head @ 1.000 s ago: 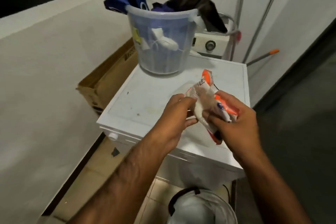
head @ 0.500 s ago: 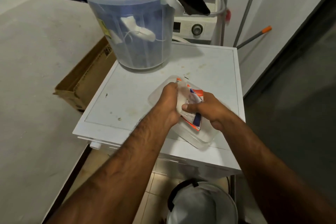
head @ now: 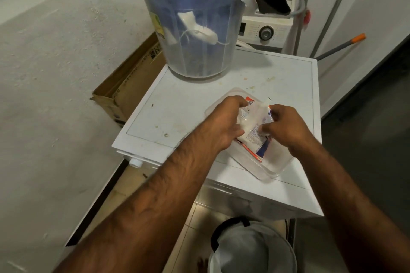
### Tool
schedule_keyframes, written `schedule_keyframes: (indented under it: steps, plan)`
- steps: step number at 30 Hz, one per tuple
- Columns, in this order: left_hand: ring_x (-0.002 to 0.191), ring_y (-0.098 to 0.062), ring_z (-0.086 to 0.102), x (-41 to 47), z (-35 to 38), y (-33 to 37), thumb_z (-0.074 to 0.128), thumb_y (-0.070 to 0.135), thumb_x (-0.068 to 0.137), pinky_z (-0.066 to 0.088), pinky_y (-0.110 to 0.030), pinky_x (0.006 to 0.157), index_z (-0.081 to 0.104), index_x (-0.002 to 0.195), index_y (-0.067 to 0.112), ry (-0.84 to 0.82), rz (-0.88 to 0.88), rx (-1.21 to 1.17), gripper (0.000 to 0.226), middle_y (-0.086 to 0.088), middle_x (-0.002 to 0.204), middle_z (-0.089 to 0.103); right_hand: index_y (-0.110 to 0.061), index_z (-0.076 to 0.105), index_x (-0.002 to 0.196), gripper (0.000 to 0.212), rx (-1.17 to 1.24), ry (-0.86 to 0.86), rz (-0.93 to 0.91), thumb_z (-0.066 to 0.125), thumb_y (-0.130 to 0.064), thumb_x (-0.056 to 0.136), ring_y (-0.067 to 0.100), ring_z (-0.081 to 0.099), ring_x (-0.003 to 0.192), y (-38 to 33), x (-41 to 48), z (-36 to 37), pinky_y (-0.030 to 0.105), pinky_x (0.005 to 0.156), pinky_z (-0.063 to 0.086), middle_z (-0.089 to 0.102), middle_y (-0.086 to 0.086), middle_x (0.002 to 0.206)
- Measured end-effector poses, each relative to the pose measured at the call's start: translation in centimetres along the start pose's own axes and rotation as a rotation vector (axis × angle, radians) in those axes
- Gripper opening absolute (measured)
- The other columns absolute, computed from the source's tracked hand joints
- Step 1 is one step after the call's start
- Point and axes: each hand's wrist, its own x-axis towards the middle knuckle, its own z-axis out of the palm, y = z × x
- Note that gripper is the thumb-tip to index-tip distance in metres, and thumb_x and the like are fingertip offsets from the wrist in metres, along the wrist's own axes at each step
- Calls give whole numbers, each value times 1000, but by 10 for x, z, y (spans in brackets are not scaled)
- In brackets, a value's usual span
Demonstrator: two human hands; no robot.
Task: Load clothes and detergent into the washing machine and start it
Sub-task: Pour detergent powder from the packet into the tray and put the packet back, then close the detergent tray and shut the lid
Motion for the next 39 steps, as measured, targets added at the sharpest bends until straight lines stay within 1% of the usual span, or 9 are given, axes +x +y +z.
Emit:
schedule_keyframes:
  steps: [3, 7, 13, 16, 21, 24, 26, 33, 39]
  plan:
    - [123, -29, 54, -12, -12, -2, 63, 27, 86, 49, -42, 107, 55, 128, 15, -43, 34, 25, 44, -9, 135, 53, -15, 61, 133, 47, -220, 177, -96, 72, -12, 86, 32, 67, 110, -16, -23, -1, 41, 89, 53, 68, 9, 130]
    - [99, -22, 55, -48, -42, 1, 60, 25, 90, 51, -36, 95, 57, 103, 17, -58, 62, 33, 16, -4, 106, 52, -22, 62, 134, 47, -155, 299, -265, 74, -18, 89, 27, 64, 119, -50, -56, 4, 44, 101, 52, 63, 4, 140]
    - [117, -20, 60, -136, -150, -28, 60, 33, 93, 51, -40, 105, 62, 127, 18, 109, 228, 70, 37, -2, 128, 61, -27, 75, 111, 22, 53, -202, -567, 72, -17, 92, 6, 71, 92, -120, -127, 63, 23, 82, 54, 76, -10, 100]
    - [113, -16, 63, -197, -214, -57, 62, 36, 88, 55, -35, 96, 67, 123, 18, 280, 279, 21, 39, -1, 122, 66, -29, 76, 105, 20, 42, -445, -684, 73, -15, 91, 7, 74, 89, -155, -173, 119, 28, 83, 58, 78, -9, 96]
    - [118, -18, 61, -314, -309, -122, 57, 28, 98, 51, -41, 106, 70, 105, 22, 567, 362, -60, 15, 0, 117, 68, -29, 77, 106, 21, -3, -860, -852, 71, -14, 92, 10, 74, 96, -209, -270, 222, 29, 70, 63, 78, -6, 101]
    - [118, -18, 61, -372, -356, -168, 60, 26, 95, 52, -40, 105, 70, 100, 23, 708, 383, -197, 11, 1, 112, 67, -29, 76, 106, 22, -69, -1034, -932, 71, -14, 91, 13, 74, 96, -234, -333, 275, 44, 84, 63, 79, -8, 100]
    - [118, -18, 62, -407, -389, -204, 64, 31, 88, 53, -39, 104, 71, 108, 18, 797, 390, -277, 25, -4, 119, 68, -26, 77, 105, 22, -82, -1151, -979, 70, -10, 92, 11, 74, 95, -245, -381, 313, 40, 90, 61, 79, -6, 98]
    - [120, -19, 61, -484, -480, -302, 64, 34, 71, 49, -39, 105, 72, 115, 11, 874, 357, -444, 50, -4, 125, 71, -29, 76, 105, 24, -199, -1380, -1073, 67, -10, 95, 6, 73, 98, -254, -511, 424, 29, 90, 56, 79, -9, 100]
    - [98, -15, 65, -508, -547, -367, 62, 22, 92, 49, -36, 97, 70, 85, 22, 914, 275, -527, 11, 3, 94, 74, -12, 74, 104, 21, -207, -1403, -857, 69, 3, 90, 17, 74, 90, -230, -570, 515, 19, 77, 58, 79, 10, 97]
